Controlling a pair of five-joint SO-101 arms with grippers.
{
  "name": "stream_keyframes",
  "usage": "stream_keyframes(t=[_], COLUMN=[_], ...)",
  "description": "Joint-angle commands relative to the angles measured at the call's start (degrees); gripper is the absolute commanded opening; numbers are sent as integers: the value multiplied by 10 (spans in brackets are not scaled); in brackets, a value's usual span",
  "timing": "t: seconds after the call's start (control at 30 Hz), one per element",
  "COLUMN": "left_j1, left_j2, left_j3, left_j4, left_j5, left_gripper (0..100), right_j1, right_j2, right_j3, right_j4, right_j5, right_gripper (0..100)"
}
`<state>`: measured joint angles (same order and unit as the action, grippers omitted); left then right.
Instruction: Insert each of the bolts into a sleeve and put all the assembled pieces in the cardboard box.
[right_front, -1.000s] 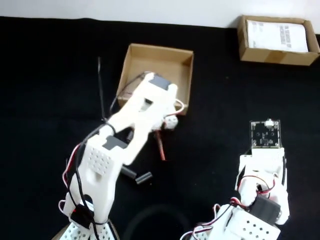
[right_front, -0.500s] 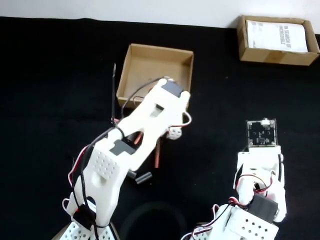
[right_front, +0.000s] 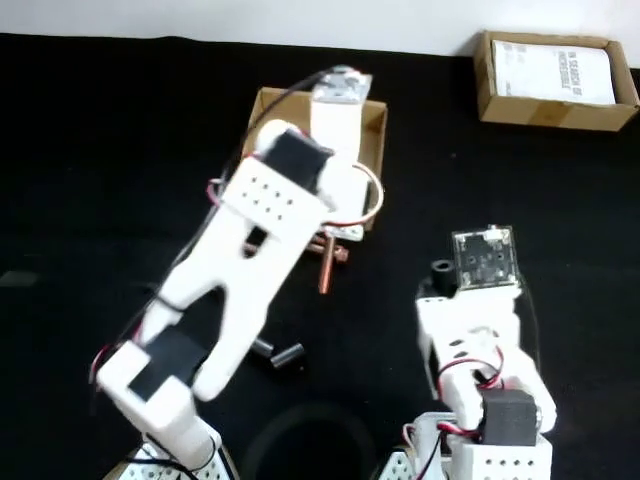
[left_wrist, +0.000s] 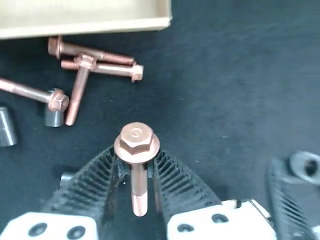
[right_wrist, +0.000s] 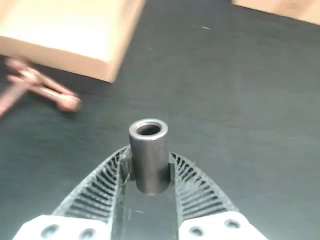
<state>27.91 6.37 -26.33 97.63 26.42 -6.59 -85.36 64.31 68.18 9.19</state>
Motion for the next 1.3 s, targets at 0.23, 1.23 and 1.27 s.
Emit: stream_keyframes(t=[0.23,1.23,1.27], left_j1=[8,68,76], left_j2=[-287,-736,-727], left_j3=[78,745,745], left_j4=[25,-686,-686], left_j5=[-98,-130,-130], left_gripper=[8,8,8], right_j1=[-167,-223,-223], right_j2=[-7,-7,-7], right_j3=[-35,45,44], right_j4=[2,-148,-148], right_j5=[-168,-169,-169], right_gripper=[6,6,6])
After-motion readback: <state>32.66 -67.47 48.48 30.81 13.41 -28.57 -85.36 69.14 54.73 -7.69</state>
